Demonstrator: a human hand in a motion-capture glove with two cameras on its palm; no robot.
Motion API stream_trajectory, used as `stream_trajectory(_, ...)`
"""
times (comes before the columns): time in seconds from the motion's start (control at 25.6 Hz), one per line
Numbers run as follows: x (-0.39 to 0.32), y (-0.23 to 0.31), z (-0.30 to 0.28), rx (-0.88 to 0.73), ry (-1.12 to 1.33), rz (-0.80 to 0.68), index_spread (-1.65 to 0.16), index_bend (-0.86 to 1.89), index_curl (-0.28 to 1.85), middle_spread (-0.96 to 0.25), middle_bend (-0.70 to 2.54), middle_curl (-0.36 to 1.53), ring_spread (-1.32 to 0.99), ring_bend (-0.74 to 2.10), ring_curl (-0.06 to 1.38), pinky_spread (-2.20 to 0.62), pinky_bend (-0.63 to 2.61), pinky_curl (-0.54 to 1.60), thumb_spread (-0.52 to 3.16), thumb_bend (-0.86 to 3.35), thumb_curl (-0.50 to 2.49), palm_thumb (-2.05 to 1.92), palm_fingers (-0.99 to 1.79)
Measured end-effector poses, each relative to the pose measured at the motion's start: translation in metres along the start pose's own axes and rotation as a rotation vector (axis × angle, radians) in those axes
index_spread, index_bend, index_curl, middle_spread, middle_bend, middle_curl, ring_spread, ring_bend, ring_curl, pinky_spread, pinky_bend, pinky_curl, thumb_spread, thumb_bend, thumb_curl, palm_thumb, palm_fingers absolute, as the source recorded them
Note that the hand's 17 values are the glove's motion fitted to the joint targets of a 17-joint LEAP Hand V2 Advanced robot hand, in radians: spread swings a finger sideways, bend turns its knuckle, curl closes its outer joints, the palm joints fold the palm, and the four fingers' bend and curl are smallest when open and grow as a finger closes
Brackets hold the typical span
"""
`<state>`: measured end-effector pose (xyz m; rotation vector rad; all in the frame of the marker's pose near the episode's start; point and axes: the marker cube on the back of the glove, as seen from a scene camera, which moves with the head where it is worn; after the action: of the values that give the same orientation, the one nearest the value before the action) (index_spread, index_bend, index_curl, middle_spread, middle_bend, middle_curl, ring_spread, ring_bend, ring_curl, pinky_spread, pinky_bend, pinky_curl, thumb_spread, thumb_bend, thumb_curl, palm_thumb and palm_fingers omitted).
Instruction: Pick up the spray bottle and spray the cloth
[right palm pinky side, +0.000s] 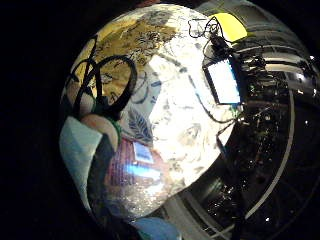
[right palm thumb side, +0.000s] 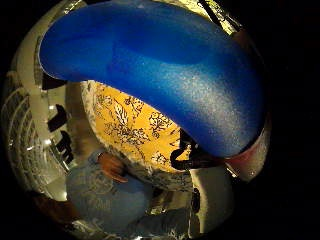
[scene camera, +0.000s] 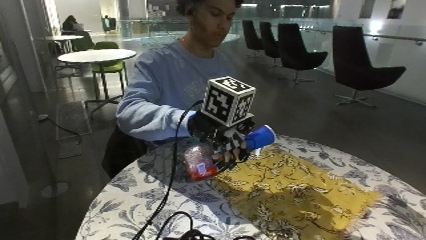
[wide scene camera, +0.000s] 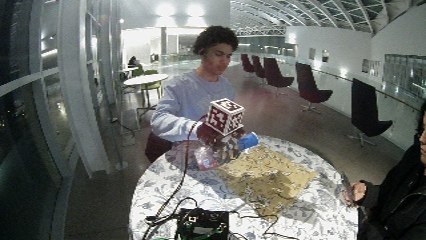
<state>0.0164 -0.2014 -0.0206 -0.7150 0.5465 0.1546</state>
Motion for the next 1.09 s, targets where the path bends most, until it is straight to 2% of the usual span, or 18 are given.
stream_trajectory(0.23,-0.005,0.001,-0.002,0.035,-0.011,-0.022,-0.24,0.08,0.2,-0.06,0.41,0.47,-0.1,0.68,0.42,-0.21,0.6,0.42,0.85,-0.03,0.53,0.86,1.18)
stream_trajectory(0.39,-0.021,0.001,-0.006,0.106,-0.128,-0.076,-0.25,0.08,0.2,-0.06,0.41,0.47,-0.09,0.69,0.42,-0.21,0.6,0.42,0.85,-0.03,0.53,0.86,1.19)
stream_trajectory(0.7,-0.132,-0.022,-0.043,0.458,-0.751,-0.358,-0.25,0.09,0.2,-0.07,0.4,0.47,-0.09,0.69,0.42,-0.21,0.59,0.42,0.85,-0.03,0.53,0.86,1.18)
stream_trajectory(0.9,-0.216,-0.048,-0.052,0.396,-1.187,-0.519,-0.25,0.11,0.22,-0.07,0.41,0.47,-0.09,0.66,0.42,-0.17,0.54,0.4,0.85,-0.02,0.53,0.87,1.14)
stream_trajectory(1.09,-0.28,-0.102,-0.025,0.369,-1.325,-0.516,-0.26,0.13,0.23,-0.08,0.4,0.47,-0.08,0.63,0.41,-0.1,0.46,0.38,0.86,-0.02,0.52,0.89,1.08)
